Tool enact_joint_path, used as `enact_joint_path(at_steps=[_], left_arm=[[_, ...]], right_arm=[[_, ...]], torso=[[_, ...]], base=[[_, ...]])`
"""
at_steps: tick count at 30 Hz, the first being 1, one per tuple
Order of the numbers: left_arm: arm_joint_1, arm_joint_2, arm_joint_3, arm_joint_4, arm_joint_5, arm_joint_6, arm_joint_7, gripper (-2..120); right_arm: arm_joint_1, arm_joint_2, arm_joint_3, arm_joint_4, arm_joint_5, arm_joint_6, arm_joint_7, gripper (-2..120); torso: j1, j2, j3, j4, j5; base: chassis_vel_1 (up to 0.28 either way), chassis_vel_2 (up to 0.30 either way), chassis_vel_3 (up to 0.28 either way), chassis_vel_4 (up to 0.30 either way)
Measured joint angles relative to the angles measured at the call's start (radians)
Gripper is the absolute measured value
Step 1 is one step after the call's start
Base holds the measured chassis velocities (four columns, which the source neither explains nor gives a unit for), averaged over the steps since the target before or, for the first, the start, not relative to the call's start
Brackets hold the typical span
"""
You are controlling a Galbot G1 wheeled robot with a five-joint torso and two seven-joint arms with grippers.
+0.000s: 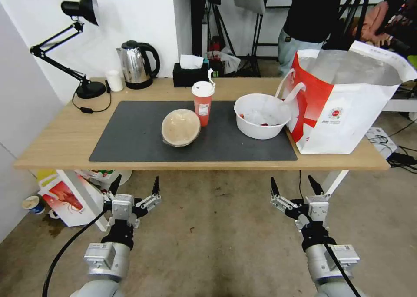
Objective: Pick up the trash from the table and place it into the takeout bag.
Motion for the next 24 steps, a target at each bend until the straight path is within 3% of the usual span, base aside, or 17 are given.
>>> enact_joint_path(at_steps=[24], left_arm=[[0.0, 0.0, 0.0, 0.0, 0.0, 0.0, 0.0, 100]], right_arm=[[0.0, -0.001, 0.0, 0.0, 0.0, -0.001, 0.0, 100]], torso=[[0.0, 0.0, 0.0, 0.0, 0.0]], base=[[0.0, 0.0, 0.0, 0.0]])
